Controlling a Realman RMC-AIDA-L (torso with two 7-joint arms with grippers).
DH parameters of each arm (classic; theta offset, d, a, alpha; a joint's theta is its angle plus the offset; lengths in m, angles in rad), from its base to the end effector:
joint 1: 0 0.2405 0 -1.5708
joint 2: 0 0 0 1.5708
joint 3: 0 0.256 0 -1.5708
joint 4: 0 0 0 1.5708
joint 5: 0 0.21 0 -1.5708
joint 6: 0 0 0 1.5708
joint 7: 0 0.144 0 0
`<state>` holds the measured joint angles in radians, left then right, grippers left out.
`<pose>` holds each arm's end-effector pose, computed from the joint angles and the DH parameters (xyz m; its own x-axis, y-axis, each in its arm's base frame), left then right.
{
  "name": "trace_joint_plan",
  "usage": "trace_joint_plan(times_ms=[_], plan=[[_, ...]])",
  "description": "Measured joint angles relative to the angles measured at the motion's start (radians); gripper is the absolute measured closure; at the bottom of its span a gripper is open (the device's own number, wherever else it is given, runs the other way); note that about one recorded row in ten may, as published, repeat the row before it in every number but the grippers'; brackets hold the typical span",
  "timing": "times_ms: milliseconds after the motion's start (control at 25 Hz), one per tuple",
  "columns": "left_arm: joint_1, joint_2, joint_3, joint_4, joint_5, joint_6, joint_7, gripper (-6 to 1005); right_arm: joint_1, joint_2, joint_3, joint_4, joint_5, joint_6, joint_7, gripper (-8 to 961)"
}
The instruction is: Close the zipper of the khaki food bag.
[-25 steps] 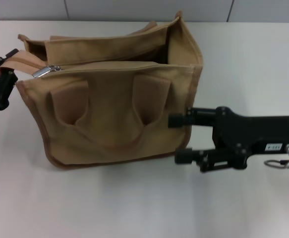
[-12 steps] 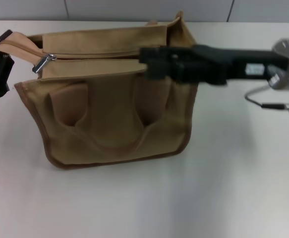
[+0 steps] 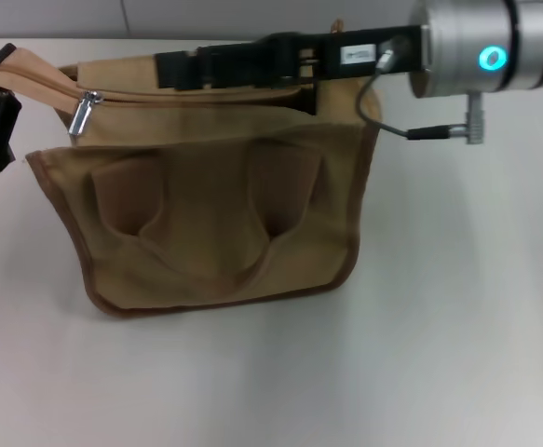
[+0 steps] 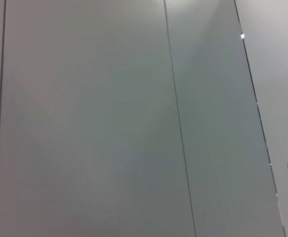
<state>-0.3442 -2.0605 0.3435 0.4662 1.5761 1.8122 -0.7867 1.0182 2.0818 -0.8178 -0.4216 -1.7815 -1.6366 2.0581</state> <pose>-0.3017 0.2760 0.0696 0.5979 -0.2631 0.7571 0.4508 -0.6706 -0.5891 0.0742 0.3793 -0.0370 0.5646 -0.7179 -0.4072 -0.5184 -0.6924 0.5019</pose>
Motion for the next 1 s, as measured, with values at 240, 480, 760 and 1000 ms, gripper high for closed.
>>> trace_joint_plan(times_ms=[240,480,760,1000], plan=[[-0.009,-0.005,0.0,-0.003,-0.012,-0.001,-0.001,978,0.039,0.004,-0.05,0.002,0.001,0.067,0.081,137],[-0.015,-0.006,0.0,-0.012,-0.023,0.0,-0.001,977,0.069,0.007,-0.103,0.009,0.003,0.113,0.124,278],[-0.025,-0.007,0.001,-0.032,-0.031,-0.007,0.008,977,0.102,0.011,-0.136,0.021,0.004,0.167,0.163,493],[-0.027,-0.008,0.007,-0.035,-0.031,-0.006,0.011,978,0.127,0.011,-0.159,0.046,0.007,0.196,0.165,519]])
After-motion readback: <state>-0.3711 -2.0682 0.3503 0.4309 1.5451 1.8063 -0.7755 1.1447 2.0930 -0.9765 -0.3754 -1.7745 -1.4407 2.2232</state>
